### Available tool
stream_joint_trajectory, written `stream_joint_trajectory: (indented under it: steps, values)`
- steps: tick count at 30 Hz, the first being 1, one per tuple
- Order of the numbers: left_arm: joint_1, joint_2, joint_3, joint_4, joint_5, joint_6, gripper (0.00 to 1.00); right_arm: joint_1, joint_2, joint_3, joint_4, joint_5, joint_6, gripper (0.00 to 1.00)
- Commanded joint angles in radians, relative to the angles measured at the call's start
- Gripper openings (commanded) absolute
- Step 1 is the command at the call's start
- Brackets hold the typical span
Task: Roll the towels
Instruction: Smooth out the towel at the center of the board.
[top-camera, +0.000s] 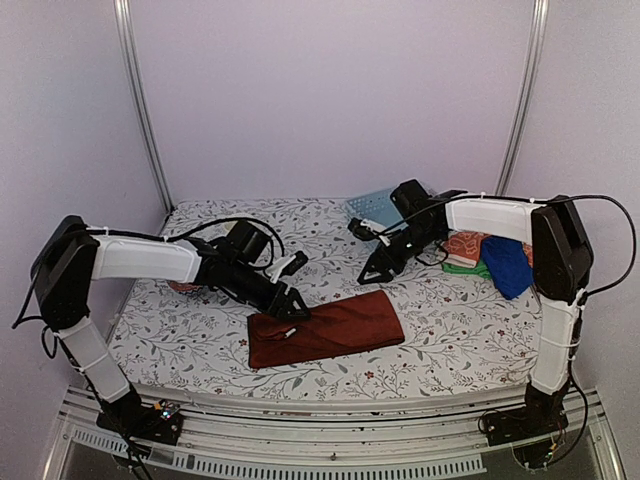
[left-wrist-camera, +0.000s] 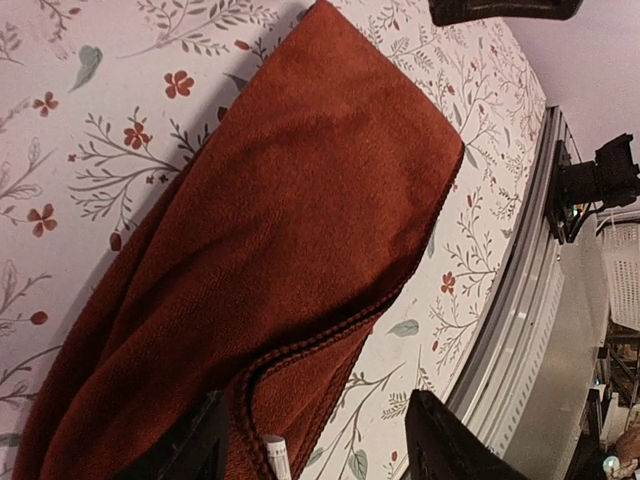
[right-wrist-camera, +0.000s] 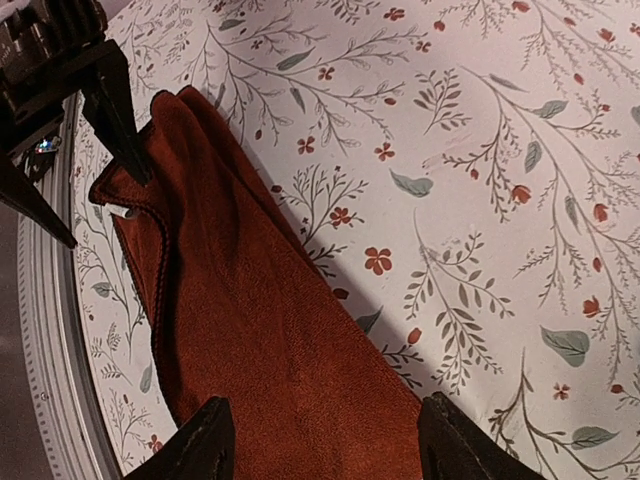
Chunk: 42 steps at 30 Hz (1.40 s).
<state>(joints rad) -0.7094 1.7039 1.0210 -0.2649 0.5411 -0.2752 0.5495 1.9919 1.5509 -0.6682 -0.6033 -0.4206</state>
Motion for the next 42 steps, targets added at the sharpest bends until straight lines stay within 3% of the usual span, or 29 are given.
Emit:
stream_joint_trajectory:
  steps: [1, 10, 17, 22, 25, 28, 30, 34, 38, 42]
  values:
    - [-0.026, 0.027, -0.008, -0.024, 0.01, 0.03, 0.62, 0.001, 0.076, 0.031, -0.058, -0.082, 0.01, 0.6]
    - [-0.085, -0.023, -0.07, -0.141, -0.105, 0.088, 0.55, 0.001, 0.146, 0.026, -0.091, -0.094, -0.002, 0.54]
    - [-0.121, -0.233, -0.174, -0.257, -0.153, 0.038, 0.41, 0.002, 0.122, -0.017, -0.088, -0.123, -0.011, 0.53]
    - [-0.128, -0.36, -0.163, -0.22, -0.402, -0.037, 0.49, 0.001, 0.111, -0.045, -0.075, -0.119, -0.025, 0.52]
    - [-0.136, -0.332, -0.121, -0.259, -0.546, -0.088, 0.52, 0.002, 0.11, -0.053, -0.072, -0.116, -0.027, 0.51]
    - [-0.122, -0.262, -0.049, -0.462, -0.764, -0.358, 0.53, 0.001, 0.102, -0.06, -0.064, -0.088, -0.033, 0.5]
    - [-0.126, -0.291, -0.064, -0.459, -0.703, -0.476, 0.53, 0.0, 0.091, -0.071, -0.047, -0.059, -0.034, 0.5]
    - [-0.109, -0.403, -0.23, -0.217, -0.549, -0.622, 0.52, -0.002, 0.088, -0.058, -0.049, -0.041, -0.042, 0.49]
    - [-0.065, -0.362, -0.278, -0.14, -0.497, -0.624, 0.52, -0.002, 0.088, -0.035, -0.054, -0.031, -0.044, 0.49]
    - [-0.058, -0.278, -0.235, -0.114, -0.539, -0.593, 0.51, -0.003, 0.116, -0.032, -0.052, 0.023, -0.05, 0.48]
